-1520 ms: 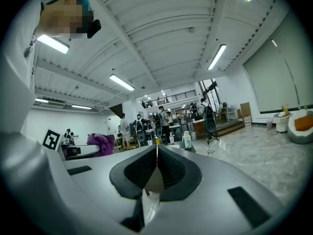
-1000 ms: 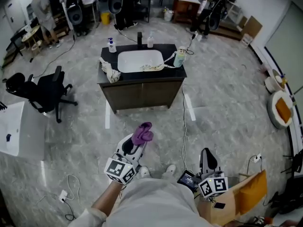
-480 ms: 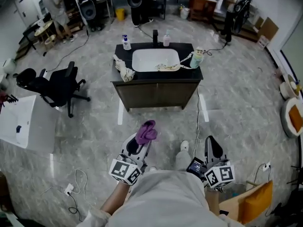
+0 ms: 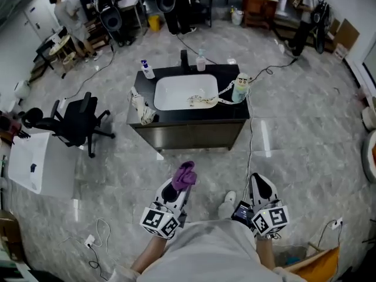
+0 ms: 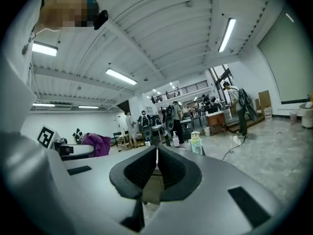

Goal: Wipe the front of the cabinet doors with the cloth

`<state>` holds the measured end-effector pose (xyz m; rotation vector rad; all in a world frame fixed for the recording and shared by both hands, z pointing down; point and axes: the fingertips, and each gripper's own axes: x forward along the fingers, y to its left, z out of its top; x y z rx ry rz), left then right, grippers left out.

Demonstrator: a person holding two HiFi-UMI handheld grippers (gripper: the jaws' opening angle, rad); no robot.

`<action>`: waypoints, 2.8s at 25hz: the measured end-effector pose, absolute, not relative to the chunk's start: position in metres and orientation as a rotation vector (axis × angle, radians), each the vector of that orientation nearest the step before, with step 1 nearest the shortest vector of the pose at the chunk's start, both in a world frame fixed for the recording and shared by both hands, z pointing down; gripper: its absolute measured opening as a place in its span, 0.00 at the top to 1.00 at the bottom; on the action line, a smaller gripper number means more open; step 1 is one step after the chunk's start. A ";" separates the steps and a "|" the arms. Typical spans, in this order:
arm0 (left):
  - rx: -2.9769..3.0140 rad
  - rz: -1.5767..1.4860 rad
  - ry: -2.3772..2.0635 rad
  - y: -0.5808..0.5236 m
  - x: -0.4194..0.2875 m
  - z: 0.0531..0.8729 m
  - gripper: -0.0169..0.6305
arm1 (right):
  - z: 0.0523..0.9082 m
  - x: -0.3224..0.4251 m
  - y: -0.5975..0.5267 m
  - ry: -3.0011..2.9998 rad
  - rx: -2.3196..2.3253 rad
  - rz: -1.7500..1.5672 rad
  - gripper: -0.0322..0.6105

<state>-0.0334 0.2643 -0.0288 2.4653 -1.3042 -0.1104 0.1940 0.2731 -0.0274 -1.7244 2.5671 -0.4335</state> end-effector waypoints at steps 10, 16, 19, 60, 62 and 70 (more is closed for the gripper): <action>2.396 -0.026 -1.350 0.147 0.112 -0.017 0.75 | 0.007 0.343 0.134 2.701 -1.656 -0.466 0.90; 2.374 0.072 -1.304 0.099 0.154 0.019 0.75 | 0.054 0.378 0.083 2.770 -1.691 -0.504 0.90; 2.380 0.085 -1.256 0.080 0.166 0.037 0.75 | 0.069 0.377 0.070 2.791 -1.702 -0.506 0.90; 2.354 0.180 -0.983 -0.056 0.277 0.411 0.75 | 0.424 0.340 0.059 2.882 -1.608 -0.908 0.90; 2.312 0.163 -1.011 -0.067 0.274 0.415 0.75 | 0.425 0.336 0.058 2.868 -1.608 -0.912 0.90; 2.255 0.159 -1.078 -0.091 0.232 0.425 0.74 | 0.428 0.297 0.049 2.905 -1.588 -0.898 0.90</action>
